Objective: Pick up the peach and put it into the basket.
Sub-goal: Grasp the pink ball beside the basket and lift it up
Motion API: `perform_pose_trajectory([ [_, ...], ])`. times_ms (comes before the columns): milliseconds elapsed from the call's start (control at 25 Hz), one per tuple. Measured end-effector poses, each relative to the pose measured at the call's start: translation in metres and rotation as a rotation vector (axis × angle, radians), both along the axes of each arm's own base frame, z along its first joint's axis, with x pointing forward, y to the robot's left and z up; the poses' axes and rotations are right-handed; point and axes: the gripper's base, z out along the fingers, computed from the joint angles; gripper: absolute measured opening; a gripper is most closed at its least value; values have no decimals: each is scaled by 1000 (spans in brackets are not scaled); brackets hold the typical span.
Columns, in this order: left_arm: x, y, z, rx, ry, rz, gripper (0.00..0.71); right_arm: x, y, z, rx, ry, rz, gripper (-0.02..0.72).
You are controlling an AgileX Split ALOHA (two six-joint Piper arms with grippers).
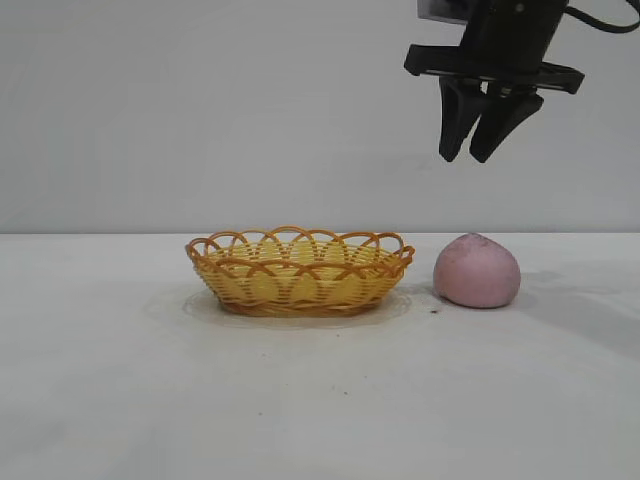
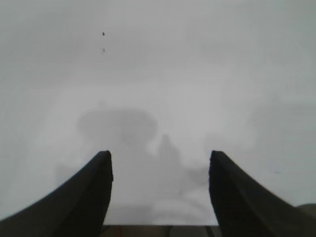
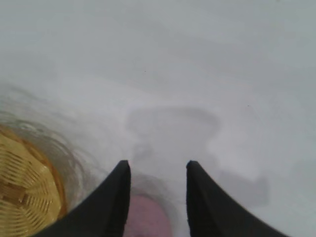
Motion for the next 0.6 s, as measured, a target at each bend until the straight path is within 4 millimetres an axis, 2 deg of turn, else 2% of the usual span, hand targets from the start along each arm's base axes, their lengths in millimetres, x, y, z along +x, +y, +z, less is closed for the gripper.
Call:
perform_pose_trajectory([
  [200, -34, -4, 9, -16, -132, -15, 378, 0, 0, 0, 4, -1, -2, 221],
  [320, -52, -4, 9, -14, -118, 8, 378, 0, 0, 0, 6, 4, -2, 221],
  [440, -64, -3, 8, -1, -135, 22, 378, 0, 0, 0, 5, 6, -2, 221],
  [600, -80, -3, 9, 7, -240, 22, 378, 0, 0, 0, 5, 6, 0, 221],
])
